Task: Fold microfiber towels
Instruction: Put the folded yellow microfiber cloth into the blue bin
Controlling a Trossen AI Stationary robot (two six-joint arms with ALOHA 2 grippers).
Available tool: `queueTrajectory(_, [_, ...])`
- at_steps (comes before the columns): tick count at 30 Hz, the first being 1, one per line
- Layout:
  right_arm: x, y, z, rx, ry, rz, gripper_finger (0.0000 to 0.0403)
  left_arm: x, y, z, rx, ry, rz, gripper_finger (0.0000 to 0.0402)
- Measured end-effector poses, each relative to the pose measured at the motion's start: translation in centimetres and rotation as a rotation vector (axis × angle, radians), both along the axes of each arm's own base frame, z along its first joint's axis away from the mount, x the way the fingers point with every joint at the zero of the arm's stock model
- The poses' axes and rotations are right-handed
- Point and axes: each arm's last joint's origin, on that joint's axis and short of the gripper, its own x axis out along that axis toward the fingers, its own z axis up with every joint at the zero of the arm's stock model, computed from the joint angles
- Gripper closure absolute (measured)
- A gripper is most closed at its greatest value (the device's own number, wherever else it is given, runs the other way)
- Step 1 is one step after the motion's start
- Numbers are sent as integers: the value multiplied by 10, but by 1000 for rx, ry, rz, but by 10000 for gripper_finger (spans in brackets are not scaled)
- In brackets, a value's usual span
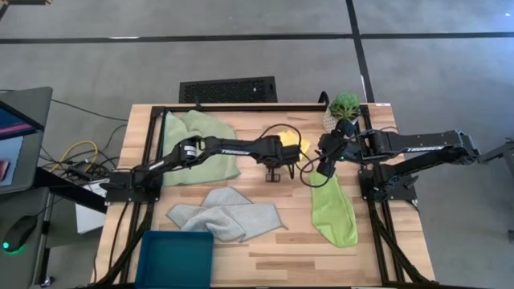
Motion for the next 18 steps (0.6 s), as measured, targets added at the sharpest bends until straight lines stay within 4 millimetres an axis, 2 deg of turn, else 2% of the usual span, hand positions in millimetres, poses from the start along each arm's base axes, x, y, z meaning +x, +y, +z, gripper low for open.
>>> queueTrajectory(10, [-1,0,-1,-1,18,1,165,-39,-35,27,-67,296,82,401])
queueTrajectory(18, [-2,1,-2,43,28,30,165,-58,-62,51,-91,396,126,401])
